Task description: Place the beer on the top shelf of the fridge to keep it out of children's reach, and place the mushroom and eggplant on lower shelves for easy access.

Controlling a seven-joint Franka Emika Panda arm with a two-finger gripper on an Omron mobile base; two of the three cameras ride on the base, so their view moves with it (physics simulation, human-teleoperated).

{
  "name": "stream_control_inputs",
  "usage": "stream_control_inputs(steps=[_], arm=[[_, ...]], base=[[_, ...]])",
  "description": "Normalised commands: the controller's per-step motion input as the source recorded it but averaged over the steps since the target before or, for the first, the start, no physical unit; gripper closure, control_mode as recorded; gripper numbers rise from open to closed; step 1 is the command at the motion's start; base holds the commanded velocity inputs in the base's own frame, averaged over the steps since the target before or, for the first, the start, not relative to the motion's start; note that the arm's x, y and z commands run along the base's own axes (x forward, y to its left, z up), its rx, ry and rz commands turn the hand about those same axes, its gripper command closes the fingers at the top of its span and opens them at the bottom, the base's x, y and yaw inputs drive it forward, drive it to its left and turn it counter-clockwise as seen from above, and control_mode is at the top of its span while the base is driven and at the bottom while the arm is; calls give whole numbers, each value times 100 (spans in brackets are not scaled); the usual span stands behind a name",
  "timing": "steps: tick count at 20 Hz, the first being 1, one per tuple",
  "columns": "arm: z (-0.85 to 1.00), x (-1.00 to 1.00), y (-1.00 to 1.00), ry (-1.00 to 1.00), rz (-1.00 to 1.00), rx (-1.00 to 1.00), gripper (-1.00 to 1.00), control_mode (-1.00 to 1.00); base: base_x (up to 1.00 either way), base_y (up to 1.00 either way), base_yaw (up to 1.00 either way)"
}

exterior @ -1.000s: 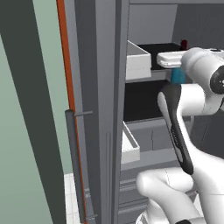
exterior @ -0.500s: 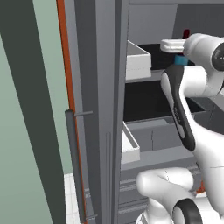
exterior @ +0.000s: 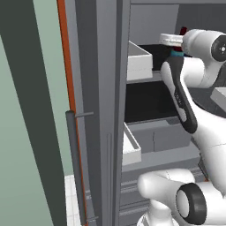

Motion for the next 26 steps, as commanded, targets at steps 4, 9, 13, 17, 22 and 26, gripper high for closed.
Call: stream_control_inputs(steps=[4, 9, 13, 17, 22, 26], arm=[[-1, 67, 0, 0, 7, 0, 100, -100], [0, 70, 0, 0, 7, 0, 100, -100], [-1, 72, 0, 0, 6, 0, 100, -100], [-6, 71, 0, 0, 6, 0, 100, -100], [-13, 63, 0, 0, 7, 0, 100, -100], [-20, 47, 0, 2, 7, -2, 100, -100]], base=[[0, 0, 0], [0, 0, 0], [0, 0, 0], [0, 0, 0], [0, 0, 0], [0, 0, 0]])
